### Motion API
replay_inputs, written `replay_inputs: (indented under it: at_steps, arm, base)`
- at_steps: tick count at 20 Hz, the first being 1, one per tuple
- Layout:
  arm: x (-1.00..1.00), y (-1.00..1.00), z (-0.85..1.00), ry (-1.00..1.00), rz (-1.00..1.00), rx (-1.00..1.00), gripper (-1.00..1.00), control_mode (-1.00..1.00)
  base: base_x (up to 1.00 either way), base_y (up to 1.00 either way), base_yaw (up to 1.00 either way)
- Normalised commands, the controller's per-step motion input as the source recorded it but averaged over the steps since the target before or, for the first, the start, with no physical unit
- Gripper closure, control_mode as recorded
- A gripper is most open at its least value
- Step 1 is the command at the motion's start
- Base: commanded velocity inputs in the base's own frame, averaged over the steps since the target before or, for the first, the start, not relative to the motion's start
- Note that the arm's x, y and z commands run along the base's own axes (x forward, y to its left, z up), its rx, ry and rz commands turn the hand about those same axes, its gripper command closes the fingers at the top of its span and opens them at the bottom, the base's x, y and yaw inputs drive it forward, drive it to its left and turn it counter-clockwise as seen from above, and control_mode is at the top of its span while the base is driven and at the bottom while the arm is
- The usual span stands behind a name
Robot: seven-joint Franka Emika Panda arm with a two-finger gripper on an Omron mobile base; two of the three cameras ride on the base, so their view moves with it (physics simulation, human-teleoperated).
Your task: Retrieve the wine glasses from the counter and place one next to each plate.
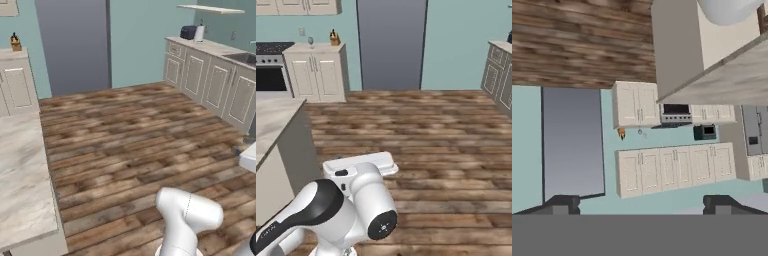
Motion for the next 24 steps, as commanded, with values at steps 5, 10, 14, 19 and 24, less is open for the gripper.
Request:
replay_inputs:
  at_steps: [5, 10, 14, 19, 24]
  arm:
    - [0.0, 0.0, 0.0, 0.0, 0.0, 0.0, -1.0, 1.0]
    - [0.0, 0.0, 0.0, 0.0, 0.0, 0.0, -1.0, 1.0]
    - [0.0, 0.0, 0.0, 0.0, 0.0, 0.0, -1.0, 1.0]
    - [0.0, 0.0, 0.0, 0.0, 0.0, 0.0, -1.0, 1.0]
    - [0.0, 0.0, 0.0, 0.0, 0.0, 0.0, -1.0, 1.0]
  base:
    - [1.0, -0.79, 0.3]
    - [1.0, 0.26, 0.21]
    - [1.0, 0.92, 0.17]
    - [1.0, 0.12, 0.21]
    - [1.0, -0.45, 0.18]
